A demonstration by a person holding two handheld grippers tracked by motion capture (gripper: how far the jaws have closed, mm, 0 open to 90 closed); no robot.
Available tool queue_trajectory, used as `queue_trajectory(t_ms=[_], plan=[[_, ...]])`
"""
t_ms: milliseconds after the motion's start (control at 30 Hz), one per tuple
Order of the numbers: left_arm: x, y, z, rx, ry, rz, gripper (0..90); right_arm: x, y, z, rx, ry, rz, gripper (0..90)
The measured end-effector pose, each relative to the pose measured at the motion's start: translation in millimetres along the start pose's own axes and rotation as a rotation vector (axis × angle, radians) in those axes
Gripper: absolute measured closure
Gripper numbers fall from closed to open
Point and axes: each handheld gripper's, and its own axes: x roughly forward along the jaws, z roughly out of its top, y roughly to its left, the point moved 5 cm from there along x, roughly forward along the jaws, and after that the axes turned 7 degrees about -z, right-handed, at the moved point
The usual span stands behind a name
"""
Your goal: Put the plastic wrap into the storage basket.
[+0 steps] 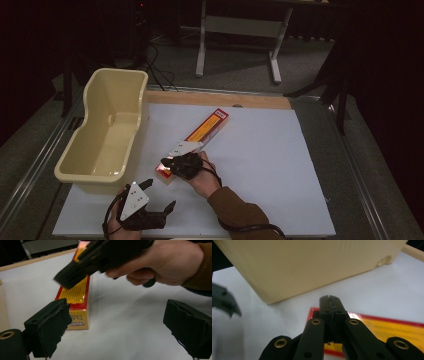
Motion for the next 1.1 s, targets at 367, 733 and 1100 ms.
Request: queue_trajectory(t_ms=[367, 733, 1100], plan=[[-2.0, 0.2, -0.1, 0.003, -0.006, 0.005, 7.2, 36.9, 16.6, 7.1, -0.031, 0.072, -0.002, 89.7], [-4.6, 0.3, 0.1, 0.001, -0.018, 0.013, 7.3, 37.4, 23.1, 4.0, -0.085, 0.199, -0.008, 89.9], [-2.8, -1.6, 0.1, 0.006, -0.013, 0.012, 7.6, -27.4, 8.8, -30.2, -0.114, 0.225, 0.001, 89.9]])
